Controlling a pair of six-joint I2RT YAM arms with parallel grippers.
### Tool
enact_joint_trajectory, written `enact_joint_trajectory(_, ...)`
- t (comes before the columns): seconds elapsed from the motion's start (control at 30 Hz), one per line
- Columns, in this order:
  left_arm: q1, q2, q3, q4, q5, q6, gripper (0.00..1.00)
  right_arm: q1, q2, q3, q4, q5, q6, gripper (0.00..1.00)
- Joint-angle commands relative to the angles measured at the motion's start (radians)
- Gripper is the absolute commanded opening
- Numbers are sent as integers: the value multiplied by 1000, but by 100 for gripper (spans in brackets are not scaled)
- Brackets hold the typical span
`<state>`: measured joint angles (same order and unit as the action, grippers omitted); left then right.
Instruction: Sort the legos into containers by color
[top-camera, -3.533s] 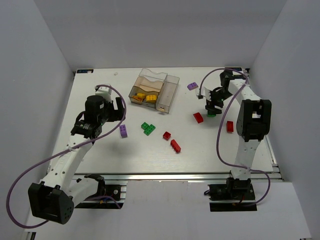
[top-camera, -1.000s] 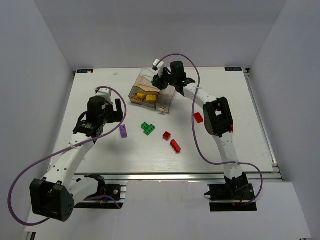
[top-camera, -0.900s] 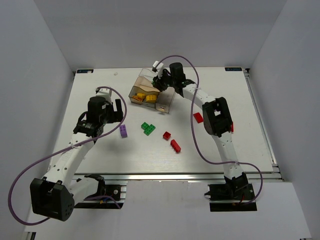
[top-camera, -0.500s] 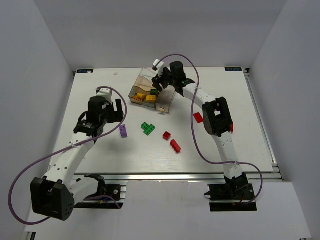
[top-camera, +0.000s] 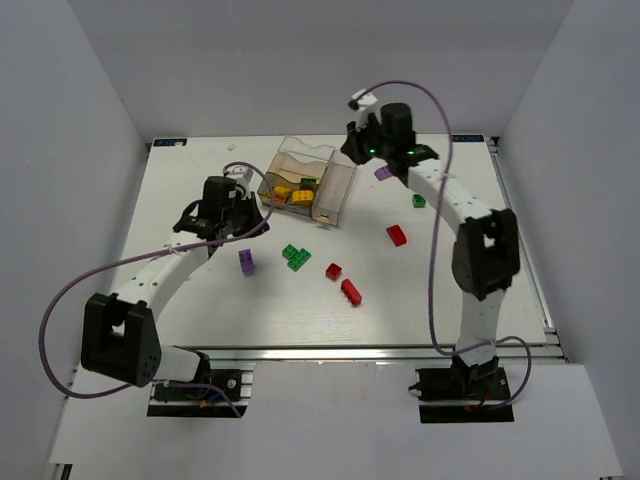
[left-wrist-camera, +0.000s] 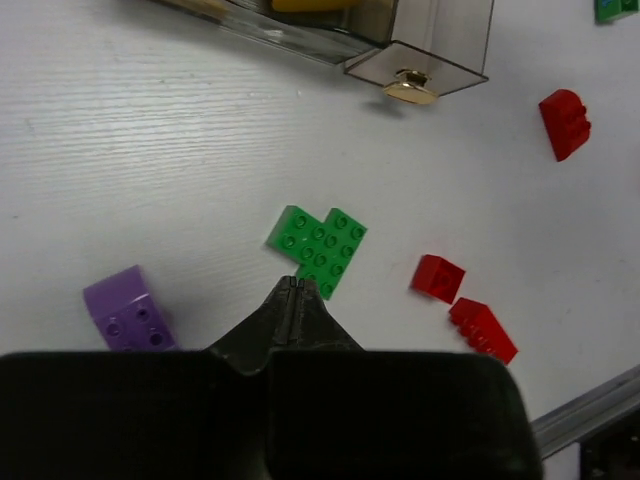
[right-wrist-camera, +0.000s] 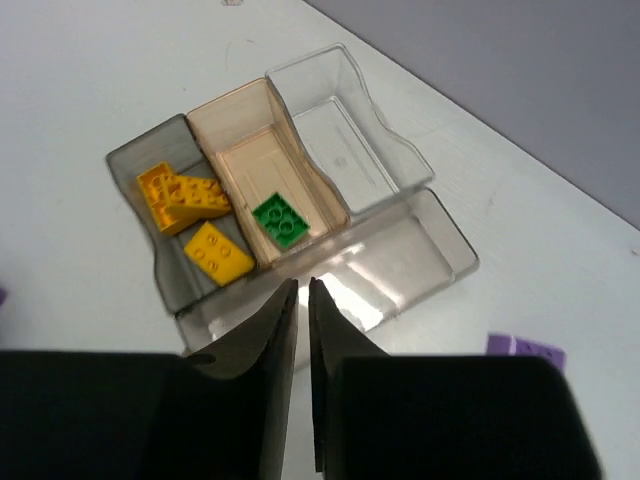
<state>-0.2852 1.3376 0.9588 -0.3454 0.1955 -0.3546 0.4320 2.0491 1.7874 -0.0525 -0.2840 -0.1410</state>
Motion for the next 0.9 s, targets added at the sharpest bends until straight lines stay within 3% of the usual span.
enact_joint_trajectory(0.0,-43,18,80,-75,-2,-163,0,-79,-168,-94,-167,-119,164,16)
enact_joint_trajectory(0.03,-73,49,99,-119,-23,-182,4,-114,-199,-173,-212,-159,167,20)
enact_joint_trajectory(0.07,-92,66,112,-133,-48,-193,28,-122,-264,-221,-222,-226,167,23)
enact_joint_trajectory(0.13,-143,130,165,-179,-65,-170,54,-153,-384,-372,-210,-333,155,41)
enact_joint_trajectory(0.17,-156,158,190,-207,-83,-144,67,-157,-420,-422,-198,-363,146,55)
enact_joint_trajectory(0.23,-181,214,263,-288,-120,-75,76,-182,-522,-497,-175,-436,146,66)
enact_joint_trajectory(0.27,-192,254,276,-305,-139,-34,77,-188,-555,-575,-155,-476,114,73)
enact_joint_trajectory(0.37,-216,305,284,-314,-180,31,77,-220,-655,-646,-147,-503,72,74)
enact_joint_trajectory(0.53,-236,363,284,-265,-274,121,62,-265,-704,-695,-107,-547,60,74)
enact_joint_trajectory(0.6,-247,409,311,-280,-300,108,51,-282,-689,-692,-112,-576,64,74)
enact_joint_trajectory(0.7,-258,449,345,-294,-315,46,54,-295,-670,-691,-119,-595,64,73)
enact_joint_trajectory(0.73,-258,456,353,-302,-344,22,63,-302,-662,-689,-124,-609,64,73)
enact_joint_trajectory(0.87,-258,471,374,-325,-381,-195,73,-315,-661,-691,-129,-620,63,72)
